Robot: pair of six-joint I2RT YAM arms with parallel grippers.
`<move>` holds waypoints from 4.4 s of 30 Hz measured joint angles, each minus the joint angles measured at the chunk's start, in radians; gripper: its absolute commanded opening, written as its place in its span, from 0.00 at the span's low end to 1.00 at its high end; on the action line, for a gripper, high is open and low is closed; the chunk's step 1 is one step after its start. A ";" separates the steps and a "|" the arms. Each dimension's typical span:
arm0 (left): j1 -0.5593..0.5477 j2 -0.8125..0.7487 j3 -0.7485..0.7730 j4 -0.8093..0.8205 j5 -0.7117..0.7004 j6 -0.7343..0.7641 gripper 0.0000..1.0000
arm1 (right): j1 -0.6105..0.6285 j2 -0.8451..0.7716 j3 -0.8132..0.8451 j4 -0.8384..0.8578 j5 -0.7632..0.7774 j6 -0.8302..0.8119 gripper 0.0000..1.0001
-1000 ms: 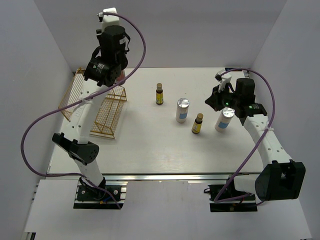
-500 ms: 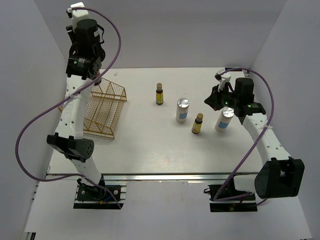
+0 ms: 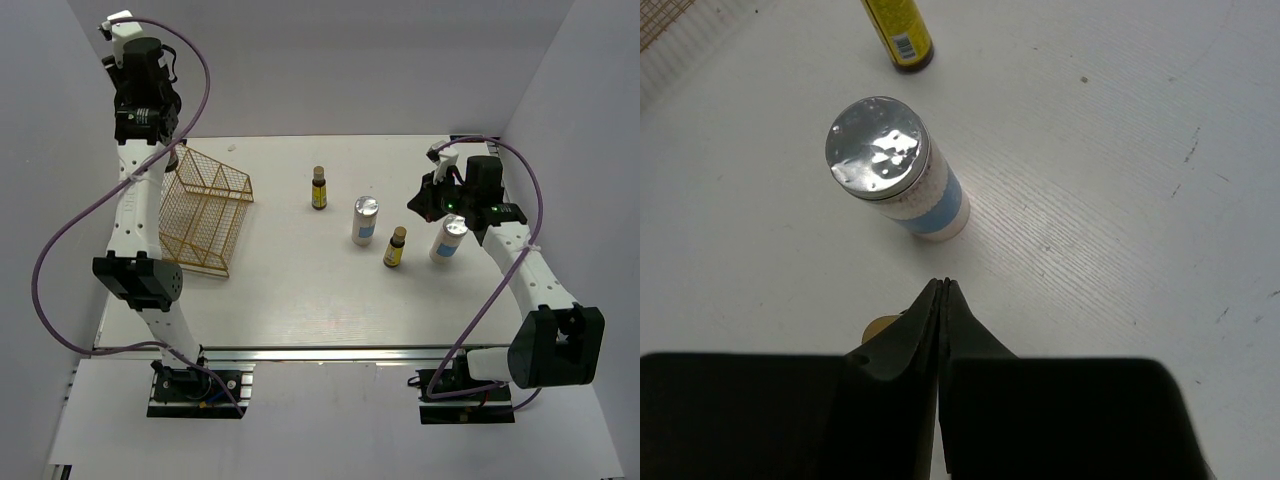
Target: Organize the condiment bottles
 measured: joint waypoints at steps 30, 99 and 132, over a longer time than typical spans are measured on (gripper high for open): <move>0.095 0.008 -0.304 0.007 0.102 -0.117 0.00 | 0.000 0.029 0.000 0.001 0.015 -0.001 0.00; 0.098 -0.477 -0.647 0.124 0.358 -0.206 0.44 | 0.000 0.032 0.003 -0.014 -0.021 -0.069 0.79; -0.486 0.135 -0.392 0.004 0.896 -0.269 0.90 | 0.000 -0.086 0.039 -0.086 -0.061 -0.116 0.78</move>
